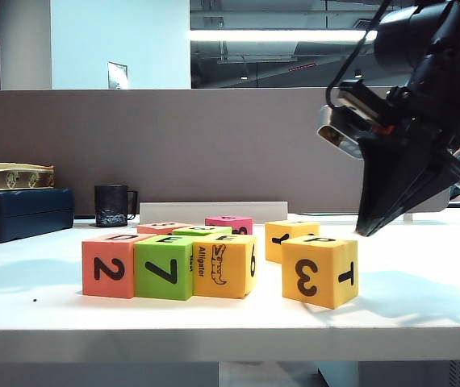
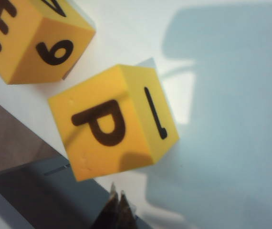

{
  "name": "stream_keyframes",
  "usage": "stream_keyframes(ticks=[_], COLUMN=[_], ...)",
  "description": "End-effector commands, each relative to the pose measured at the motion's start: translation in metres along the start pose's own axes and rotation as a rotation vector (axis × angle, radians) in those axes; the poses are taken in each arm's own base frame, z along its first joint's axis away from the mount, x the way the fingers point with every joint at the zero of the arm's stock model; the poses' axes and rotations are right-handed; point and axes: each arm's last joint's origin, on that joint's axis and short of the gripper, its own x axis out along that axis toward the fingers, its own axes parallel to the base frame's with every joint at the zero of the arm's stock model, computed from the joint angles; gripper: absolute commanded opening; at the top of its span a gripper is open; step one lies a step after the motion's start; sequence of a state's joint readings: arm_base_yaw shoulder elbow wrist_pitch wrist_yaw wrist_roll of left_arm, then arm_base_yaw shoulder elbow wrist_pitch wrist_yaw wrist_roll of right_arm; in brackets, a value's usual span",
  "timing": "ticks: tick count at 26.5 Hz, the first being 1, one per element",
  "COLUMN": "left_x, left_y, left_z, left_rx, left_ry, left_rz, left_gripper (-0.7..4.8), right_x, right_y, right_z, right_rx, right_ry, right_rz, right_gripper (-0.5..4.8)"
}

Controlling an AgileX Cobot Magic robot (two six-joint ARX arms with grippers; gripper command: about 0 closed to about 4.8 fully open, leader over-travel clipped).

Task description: Select the appropriate blocks from the scattered letter blocks on the table and arrange them in a row to spell out "DEEP".

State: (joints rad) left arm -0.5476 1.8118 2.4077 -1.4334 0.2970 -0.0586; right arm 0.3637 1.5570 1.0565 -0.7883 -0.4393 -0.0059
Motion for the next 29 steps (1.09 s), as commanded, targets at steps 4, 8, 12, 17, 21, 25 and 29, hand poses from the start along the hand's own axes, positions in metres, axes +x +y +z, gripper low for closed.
stream_keyframes(ticks=[4, 8, 12, 17, 21, 25, 29], left_x=[-0.002, -0.002, -0.002, -0.002, -0.002, -0.002, -0.002], left_y=[-0.001, -0.001, -0.001, -0.001, -0.001, -0.001, -0.001], left_z=[-0.001, -0.001, -0.001, -0.001, -0.001, -0.001, -0.001], left_rx=[-0.001, -0.001, 0.0, 0.001, 0.002, 0.002, 0.002], left_ry=[0.002, 0.002, 0.002, 0.002, 0.002, 0.002, 0.002], left_rz=[0.005, 0.005, 0.005, 0.005, 0.005, 0.005, 0.005], left_gripper=[-0.06, -0.06, -0.06, -0.06, -0.06, -0.06, -0.06], right_x=[0.006, 0.012, 0.021, 0.03, 0.03, 0.035, 0.044], right_y=[0.0, -0.004, -0.008, -0.012, -0.011, -0.001, 0.01], right_z=[0.002, 0.003, 0.008, 0.013, 0.018, 0.021, 0.022], right_rx=[-0.005, -0.003, -0.006, -0.008, -0.028, -0.07, -0.112], right_ry=[0.015, 0.022, 0.014, -0.006, -0.051, -0.071, -0.068], right_rz=[-0.023, -0.05, -0.049, -0.048, -0.035, 0.003, 0.018], right_gripper=[-0.06, -0.05, -0.06, -0.06, -0.06, -0.06, -0.06])
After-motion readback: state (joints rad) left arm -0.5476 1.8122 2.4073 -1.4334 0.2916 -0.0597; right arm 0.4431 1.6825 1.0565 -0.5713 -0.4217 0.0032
